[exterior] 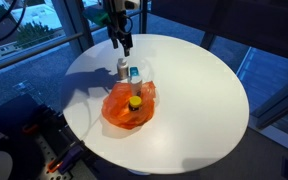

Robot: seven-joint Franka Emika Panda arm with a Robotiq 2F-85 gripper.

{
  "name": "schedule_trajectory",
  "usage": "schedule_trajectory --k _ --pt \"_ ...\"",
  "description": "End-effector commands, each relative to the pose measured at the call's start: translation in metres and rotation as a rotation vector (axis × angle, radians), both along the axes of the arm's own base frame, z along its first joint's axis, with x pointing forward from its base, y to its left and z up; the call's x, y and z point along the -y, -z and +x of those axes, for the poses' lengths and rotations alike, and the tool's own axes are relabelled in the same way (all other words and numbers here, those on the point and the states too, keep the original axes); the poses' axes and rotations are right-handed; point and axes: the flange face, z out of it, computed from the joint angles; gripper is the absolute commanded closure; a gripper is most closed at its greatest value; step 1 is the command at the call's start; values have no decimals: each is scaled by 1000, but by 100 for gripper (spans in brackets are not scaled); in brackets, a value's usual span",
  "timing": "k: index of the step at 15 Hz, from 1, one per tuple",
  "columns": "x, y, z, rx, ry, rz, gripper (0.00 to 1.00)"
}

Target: Put the white bottle inside the plastic bag

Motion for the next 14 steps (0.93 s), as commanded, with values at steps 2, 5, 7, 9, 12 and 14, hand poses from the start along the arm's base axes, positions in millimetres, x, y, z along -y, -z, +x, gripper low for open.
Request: schedule_trajectory --k 2,5,7,9,12,14 --pt "1 21 2 24 -1 -21 0" --pt "1 34 2 15 0 -24 20" --pt "0 39 1 8 1 -29 34" --pt "-1 39 0 1 3 -37 51" --pt "-3 25 0 16 5 -30 75" --pt "-4 10 1 35 5 -18 81"
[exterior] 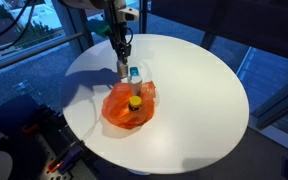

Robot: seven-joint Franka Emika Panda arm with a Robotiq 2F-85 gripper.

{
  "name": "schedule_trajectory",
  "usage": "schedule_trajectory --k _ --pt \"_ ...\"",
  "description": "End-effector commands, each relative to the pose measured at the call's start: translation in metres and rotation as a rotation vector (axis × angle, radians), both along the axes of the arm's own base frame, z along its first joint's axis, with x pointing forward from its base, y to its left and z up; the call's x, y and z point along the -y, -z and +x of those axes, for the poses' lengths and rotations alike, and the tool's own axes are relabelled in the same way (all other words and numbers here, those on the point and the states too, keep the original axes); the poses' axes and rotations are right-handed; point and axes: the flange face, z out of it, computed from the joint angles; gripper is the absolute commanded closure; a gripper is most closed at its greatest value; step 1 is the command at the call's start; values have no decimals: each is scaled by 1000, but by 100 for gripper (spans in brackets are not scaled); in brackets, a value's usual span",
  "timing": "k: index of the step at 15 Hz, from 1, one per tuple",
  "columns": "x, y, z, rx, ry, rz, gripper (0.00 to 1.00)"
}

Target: Put the white bottle inside the plastic bag

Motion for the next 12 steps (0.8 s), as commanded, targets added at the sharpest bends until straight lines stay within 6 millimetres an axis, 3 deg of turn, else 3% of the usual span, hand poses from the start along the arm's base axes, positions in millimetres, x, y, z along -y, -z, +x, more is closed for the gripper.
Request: schedule_trajectory --k 1,7,12 --pt "-1 -36 0 50 16 2 81" --pt "15 -92 -3 112 37 1 81" --pt "51 -115 -19 112 94 -8 81"
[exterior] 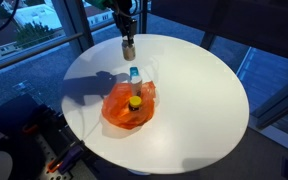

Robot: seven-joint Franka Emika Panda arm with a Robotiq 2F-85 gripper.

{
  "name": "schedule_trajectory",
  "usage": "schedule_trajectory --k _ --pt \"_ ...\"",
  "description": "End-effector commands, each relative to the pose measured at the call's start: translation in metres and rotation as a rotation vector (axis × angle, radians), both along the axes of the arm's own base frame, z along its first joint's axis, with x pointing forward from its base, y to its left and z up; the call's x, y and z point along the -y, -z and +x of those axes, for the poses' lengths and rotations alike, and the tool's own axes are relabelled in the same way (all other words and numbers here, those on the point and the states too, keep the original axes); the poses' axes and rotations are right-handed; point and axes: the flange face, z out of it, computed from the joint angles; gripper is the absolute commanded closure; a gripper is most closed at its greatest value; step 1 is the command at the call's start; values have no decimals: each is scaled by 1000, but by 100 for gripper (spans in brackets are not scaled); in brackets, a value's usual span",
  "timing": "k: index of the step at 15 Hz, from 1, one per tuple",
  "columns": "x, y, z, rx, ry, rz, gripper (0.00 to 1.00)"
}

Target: Put the white bottle inside the plastic bag

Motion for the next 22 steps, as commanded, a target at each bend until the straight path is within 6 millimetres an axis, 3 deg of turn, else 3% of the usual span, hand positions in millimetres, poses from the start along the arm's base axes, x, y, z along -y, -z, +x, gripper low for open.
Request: schedule_trajectory --k 1,5,10,18,22 --pt "28 -16 -22 -5 47 -15 81" --pt "54 -18 -46 -23 80 -17 81" --pt "80 -3 -77 -86 98 -32 81" --pt "98 36 -111 -182 80 -61 81" --pt "112 44 -121 -198 71 -99 81"
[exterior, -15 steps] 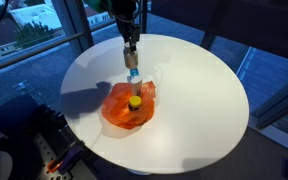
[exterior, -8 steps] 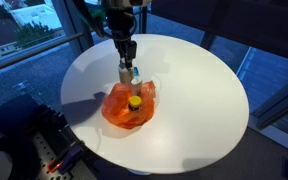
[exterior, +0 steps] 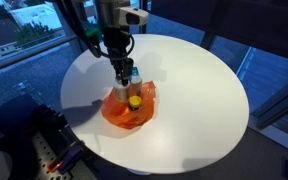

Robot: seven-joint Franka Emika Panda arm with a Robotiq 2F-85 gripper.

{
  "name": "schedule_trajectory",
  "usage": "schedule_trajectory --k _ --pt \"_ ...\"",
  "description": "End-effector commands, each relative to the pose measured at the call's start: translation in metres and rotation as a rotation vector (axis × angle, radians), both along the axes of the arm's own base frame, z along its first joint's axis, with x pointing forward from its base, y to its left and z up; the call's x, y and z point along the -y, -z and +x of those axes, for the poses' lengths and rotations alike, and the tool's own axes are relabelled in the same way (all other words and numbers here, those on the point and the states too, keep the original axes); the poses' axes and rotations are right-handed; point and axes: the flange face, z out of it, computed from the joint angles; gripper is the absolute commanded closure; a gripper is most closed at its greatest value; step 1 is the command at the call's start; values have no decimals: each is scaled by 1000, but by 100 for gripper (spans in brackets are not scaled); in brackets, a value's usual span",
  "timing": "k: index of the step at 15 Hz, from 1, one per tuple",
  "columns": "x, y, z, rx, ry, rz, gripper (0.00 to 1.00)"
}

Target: Put the white bottle inside the plastic bag

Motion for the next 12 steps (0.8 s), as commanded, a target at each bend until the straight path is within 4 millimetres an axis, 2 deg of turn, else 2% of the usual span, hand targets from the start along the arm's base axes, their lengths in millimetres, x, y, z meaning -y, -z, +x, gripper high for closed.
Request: schedule_trajectory --k 1,8,12 --pt "16 -2 -10 4 -7 -35 81" --pt "40 7 -14 38 33 -36 81" --pt "46 24 -17 86 43 -24 81"
